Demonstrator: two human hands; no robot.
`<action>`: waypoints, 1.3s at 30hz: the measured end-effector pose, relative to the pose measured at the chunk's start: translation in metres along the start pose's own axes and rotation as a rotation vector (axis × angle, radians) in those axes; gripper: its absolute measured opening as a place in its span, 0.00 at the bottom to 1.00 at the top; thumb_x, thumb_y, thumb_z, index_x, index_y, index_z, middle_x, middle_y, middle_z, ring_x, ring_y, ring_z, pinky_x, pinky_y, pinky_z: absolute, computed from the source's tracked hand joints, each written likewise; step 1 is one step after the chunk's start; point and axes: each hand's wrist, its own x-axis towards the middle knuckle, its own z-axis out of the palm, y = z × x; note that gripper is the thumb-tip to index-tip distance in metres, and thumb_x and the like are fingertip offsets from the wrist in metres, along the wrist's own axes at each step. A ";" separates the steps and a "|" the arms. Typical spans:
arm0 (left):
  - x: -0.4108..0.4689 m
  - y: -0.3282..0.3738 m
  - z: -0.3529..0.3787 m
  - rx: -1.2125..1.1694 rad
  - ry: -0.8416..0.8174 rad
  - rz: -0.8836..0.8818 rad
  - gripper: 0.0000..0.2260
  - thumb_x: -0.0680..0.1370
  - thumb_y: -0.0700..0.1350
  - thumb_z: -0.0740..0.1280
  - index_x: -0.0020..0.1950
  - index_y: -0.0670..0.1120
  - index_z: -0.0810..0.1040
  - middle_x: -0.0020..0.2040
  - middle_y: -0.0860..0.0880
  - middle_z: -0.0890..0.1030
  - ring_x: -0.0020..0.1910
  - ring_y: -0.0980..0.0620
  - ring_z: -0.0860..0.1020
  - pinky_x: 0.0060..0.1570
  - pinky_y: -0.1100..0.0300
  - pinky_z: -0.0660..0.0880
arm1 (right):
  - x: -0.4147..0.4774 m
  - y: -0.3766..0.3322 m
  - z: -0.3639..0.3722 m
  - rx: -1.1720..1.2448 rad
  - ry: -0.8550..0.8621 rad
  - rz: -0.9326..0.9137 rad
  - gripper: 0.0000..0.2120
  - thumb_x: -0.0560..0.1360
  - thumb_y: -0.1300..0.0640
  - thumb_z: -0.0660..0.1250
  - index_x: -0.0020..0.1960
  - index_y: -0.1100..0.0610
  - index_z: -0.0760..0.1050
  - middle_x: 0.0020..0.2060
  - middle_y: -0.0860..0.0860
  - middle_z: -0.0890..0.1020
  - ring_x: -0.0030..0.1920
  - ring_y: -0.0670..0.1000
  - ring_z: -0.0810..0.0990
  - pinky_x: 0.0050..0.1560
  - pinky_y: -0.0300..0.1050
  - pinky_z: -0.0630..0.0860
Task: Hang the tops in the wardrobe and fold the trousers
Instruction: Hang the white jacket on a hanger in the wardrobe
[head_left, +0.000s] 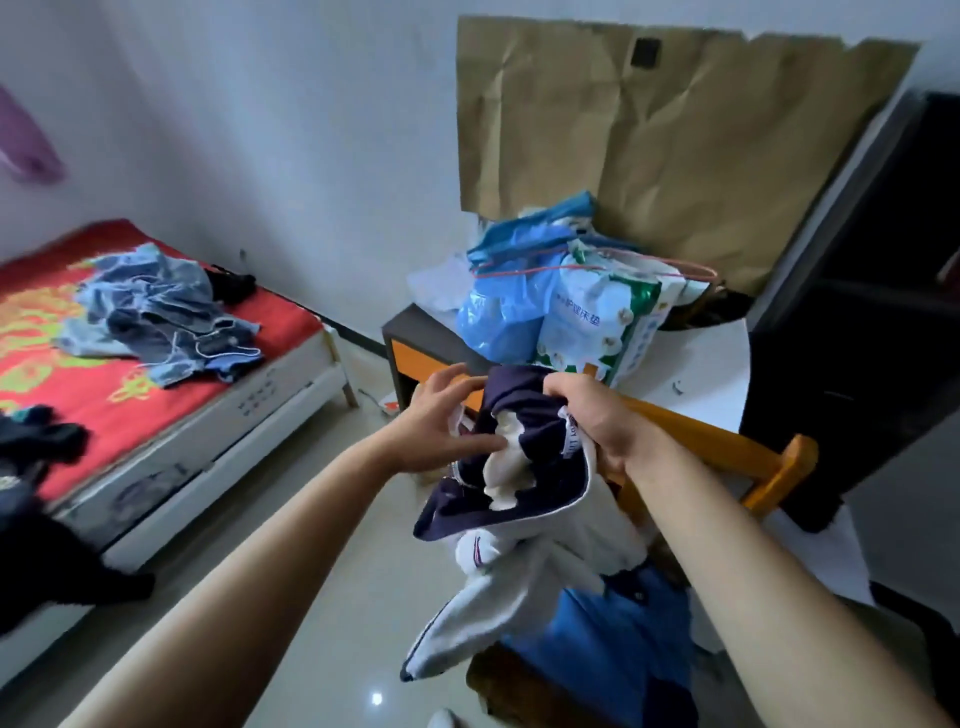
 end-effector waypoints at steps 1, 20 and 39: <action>-0.006 0.010 -0.004 0.009 0.070 0.032 0.27 0.74 0.57 0.73 0.71 0.54 0.71 0.73 0.46 0.67 0.73 0.46 0.64 0.71 0.50 0.64 | -0.007 -0.006 0.003 0.002 -0.029 -0.027 0.13 0.69 0.57 0.60 0.38 0.50 0.54 0.33 0.55 0.61 0.37 0.56 0.59 0.42 0.53 0.59; -0.255 0.073 -0.088 0.208 1.366 -0.335 0.09 0.81 0.40 0.61 0.59 0.42 0.76 0.52 0.43 0.80 0.51 0.43 0.77 0.52 0.51 0.72 | -0.054 0.085 0.129 -0.797 -0.237 -0.158 0.15 0.74 0.47 0.69 0.46 0.60 0.78 0.41 0.55 0.83 0.42 0.57 0.84 0.39 0.48 0.82; -0.677 -0.056 -0.131 -0.385 1.524 -1.061 0.15 0.79 0.47 0.69 0.34 0.42 0.80 0.29 0.48 0.77 0.26 0.55 0.74 0.27 0.62 0.74 | -0.070 0.033 0.560 -0.629 -0.909 0.117 0.08 0.81 0.57 0.64 0.53 0.59 0.80 0.38 0.53 0.85 0.36 0.50 0.84 0.36 0.45 0.80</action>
